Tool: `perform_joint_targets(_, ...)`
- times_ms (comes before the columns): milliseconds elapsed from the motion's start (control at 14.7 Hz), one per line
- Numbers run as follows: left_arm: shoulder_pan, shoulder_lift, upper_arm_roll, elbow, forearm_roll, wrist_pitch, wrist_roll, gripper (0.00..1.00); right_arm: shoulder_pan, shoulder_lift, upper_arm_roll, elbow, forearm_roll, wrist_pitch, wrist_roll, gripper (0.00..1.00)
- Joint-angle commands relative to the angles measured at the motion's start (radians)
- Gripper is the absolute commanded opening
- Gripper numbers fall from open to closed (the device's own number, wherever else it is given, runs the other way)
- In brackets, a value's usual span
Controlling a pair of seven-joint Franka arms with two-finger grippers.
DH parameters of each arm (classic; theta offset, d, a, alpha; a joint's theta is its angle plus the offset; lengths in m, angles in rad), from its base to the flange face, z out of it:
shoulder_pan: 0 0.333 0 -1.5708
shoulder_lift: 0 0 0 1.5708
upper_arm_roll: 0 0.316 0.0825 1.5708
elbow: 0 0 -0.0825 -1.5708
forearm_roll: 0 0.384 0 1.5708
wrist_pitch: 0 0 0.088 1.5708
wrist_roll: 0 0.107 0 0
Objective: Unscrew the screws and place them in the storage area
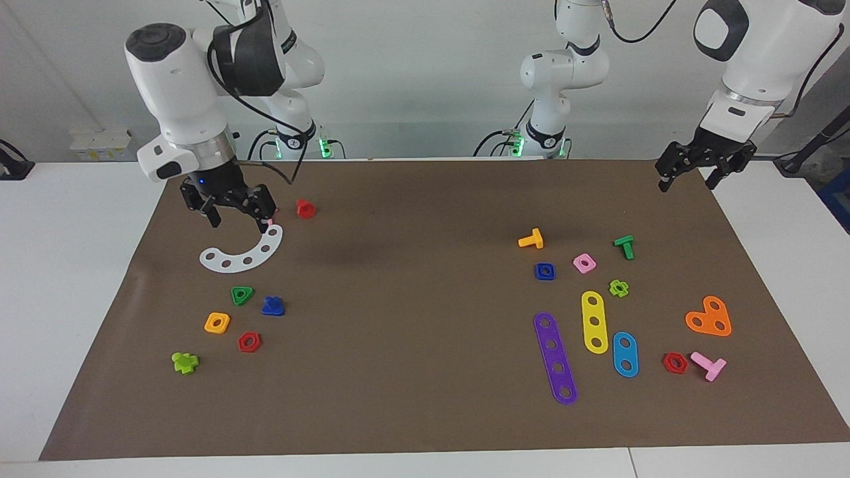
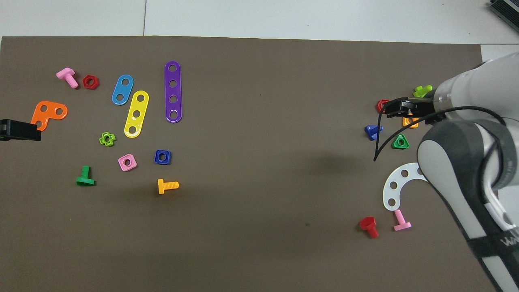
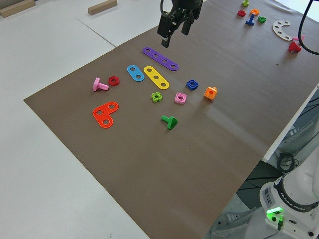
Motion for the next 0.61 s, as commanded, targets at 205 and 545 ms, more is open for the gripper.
perform_joint_targets(205,0.000,-0.012,0.000,-0.008,0.026,-0.010,0.007,1.00,-0.018,0.020,-0.001,0.109,0.025,-0.167,-0.150,1.00)
perform_joint_targets(545,0.000,-0.012,0.000,-0.008,0.026,-0.010,0.007,1.00,-0.020,0.018,-0.001,0.104,0.029,-0.190,-0.161,1.00)
